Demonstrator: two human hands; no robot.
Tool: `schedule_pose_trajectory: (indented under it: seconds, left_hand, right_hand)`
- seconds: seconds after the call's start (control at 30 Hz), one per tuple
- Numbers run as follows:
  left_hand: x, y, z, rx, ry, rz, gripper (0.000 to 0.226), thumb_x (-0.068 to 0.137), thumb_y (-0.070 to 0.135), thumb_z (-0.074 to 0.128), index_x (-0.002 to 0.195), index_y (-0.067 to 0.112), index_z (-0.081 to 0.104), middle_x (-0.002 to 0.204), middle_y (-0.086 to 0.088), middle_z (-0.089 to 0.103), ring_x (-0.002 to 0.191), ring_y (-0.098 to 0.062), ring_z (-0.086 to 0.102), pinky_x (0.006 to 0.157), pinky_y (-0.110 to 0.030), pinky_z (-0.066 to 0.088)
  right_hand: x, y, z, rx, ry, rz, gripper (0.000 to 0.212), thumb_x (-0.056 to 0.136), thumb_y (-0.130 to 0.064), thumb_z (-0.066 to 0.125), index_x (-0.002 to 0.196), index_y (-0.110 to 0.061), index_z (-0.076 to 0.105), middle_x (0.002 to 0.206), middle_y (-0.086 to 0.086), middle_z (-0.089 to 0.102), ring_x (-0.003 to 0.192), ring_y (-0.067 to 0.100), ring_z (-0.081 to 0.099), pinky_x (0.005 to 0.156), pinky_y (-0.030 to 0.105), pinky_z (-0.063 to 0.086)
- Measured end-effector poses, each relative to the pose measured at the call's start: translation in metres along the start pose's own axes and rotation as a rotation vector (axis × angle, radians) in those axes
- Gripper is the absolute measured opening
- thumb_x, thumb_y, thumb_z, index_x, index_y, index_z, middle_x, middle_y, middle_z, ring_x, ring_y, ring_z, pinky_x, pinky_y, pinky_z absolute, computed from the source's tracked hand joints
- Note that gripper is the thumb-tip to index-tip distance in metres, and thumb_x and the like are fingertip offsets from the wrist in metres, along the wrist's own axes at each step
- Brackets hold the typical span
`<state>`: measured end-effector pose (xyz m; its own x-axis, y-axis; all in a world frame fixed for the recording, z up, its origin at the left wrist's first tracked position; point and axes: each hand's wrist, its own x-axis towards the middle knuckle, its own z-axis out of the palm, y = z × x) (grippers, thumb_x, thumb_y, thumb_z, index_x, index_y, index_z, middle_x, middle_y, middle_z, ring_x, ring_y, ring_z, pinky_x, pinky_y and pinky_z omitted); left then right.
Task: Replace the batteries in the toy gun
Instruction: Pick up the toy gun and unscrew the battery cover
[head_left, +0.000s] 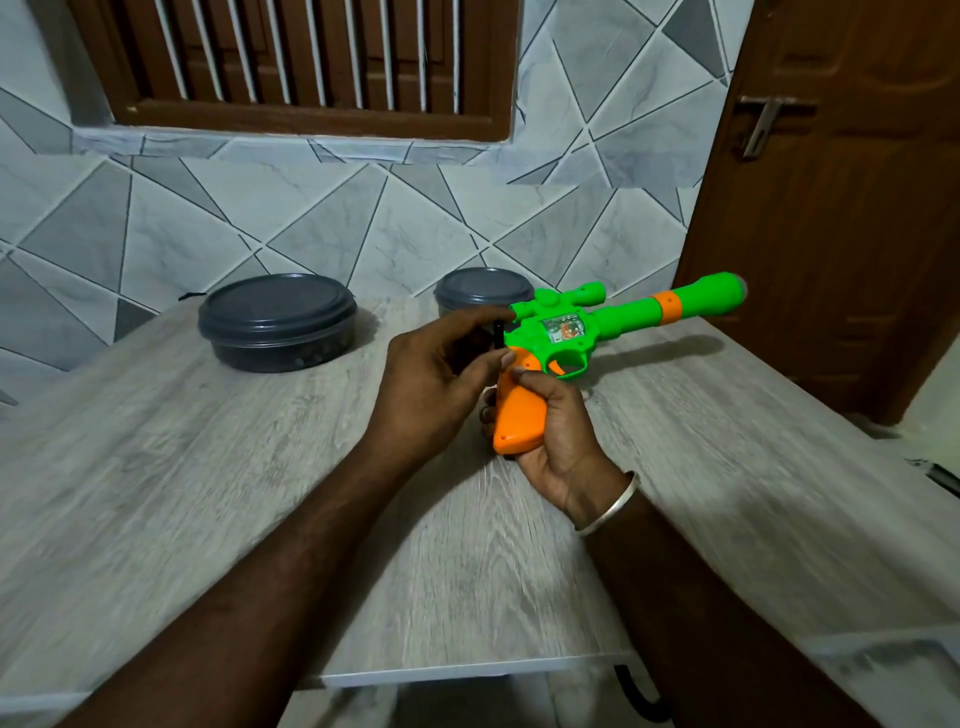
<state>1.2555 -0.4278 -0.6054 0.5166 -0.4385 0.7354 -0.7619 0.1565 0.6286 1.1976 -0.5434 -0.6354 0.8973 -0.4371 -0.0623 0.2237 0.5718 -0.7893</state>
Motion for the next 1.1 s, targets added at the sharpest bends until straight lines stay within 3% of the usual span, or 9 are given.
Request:
schedule_pose_trajectory:
  seconds: [0.17, 0.27, 0.4, 0.57, 0.77, 1.1]
  left_hand:
    - [-0.001, 0.001, -0.001, -0.025, 0.026, -0.013, 0.034, 0.089, 0.003, 0.073, 0.121, 0.011, 0.069, 0.097, -0.005, 0.074, 0.088, -0.019, 0.073, 0.081, -0.042, 0.062]
    - [0.000, 0.005, -0.002, -0.018, 0.131, 0.011, 0.026, 0.090, 0.005, 0.072, 0.115, 0.009, 0.068, 0.092, -0.007, 0.073, 0.083, -0.021, 0.073, 0.078, -0.039, 0.062]
    - [0.001, -0.004, -0.004, 0.107, 0.240, -0.016, 0.013, 0.089, 0.005, 0.074, 0.100, 0.008, 0.067, 0.089, -0.003, 0.073, 0.083, -0.012, 0.072, 0.078, -0.030, 0.060]
    - [0.000, -0.027, -0.003, 0.364, 0.109, -0.165, 0.012, 0.085, 0.005, 0.073, 0.086, 0.014, 0.066, 0.082, -0.001, 0.072, 0.079, -0.016, 0.069, 0.076, -0.043, 0.057]
    - [-0.004, -0.032, 0.001, 0.550, 0.031, -0.426, 0.016, 0.091, 0.004, 0.065, 0.086, 0.020, 0.066, 0.083, 0.000, 0.067, 0.078, -0.016, 0.064, 0.076, -0.042, 0.060]
    - [-0.008, -0.030, 0.001, 0.743, -0.149, -0.435, 0.021, 0.097, 0.012, 0.057, 0.109, 0.018, 0.073, 0.105, -0.003, 0.073, 0.093, -0.017, 0.066, 0.081, -0.028, 0.050]
  right_hand:
    - [-0.001, 0.000, 0.000, -0.018, 0.001, 0.000, 0.021, 0.093, -0.021, 0.050, 0.106, -0.008, 0.060, 0.075, 0.010, 0.060, 0.059, 0.021, 0.056, 0.054, 0.029, 0.043]
    - [-0.002, -0.001, 0.000, 0.005, -0.016, 0.006, 0.024, 0.093, -0.020, 0.050, 0.110, -0.003, 0.057, 0.075, 0.010, 0.060, 0.056, 0.019, 0.056, 0.049, 0.024, 0.047]
    - [-0.004, -0.003, 0.000, 0.020, -0.044, 0.013, 0.024, 0.095, -0.019, 0.047, 0.109, -0.001, 0.054, 0.075, 0.010, 0.058, 0.053, 0.016, 0.057, 0.047, 0.022, 0.048]
    - [-0.006, -0.004, 0.002, 0.052, -0.067, 0.031, 0.022, 0.096, -0.019, 0.045, 0.105, -0.001, 0.055, 0.076, 0.010, 0.056, 0.052, 0.016, 0.056, 0.047, 0.022, 0.047]
    - [-0.009, -0.006, 0.002, 0.087, -0.072, 0.048, 0.020, 0.095, -0.018, 0.044, 0.099, -0.002, 0.056, 0.075, 0.010, 0.054, 0.052, 0.016, 0.055, 0.047, 0.023, 0.046]
    - [-0.008, -0.006, 0.001, 0.073, -0.064, 0.043, 0.020, 0.094, -0.019, 0.045, 0.102, -0.003, 0.055, 0.074, 0.009, 0.056, 0.053, 0.017, 0.055, 0.046, 0.023, 0.047]
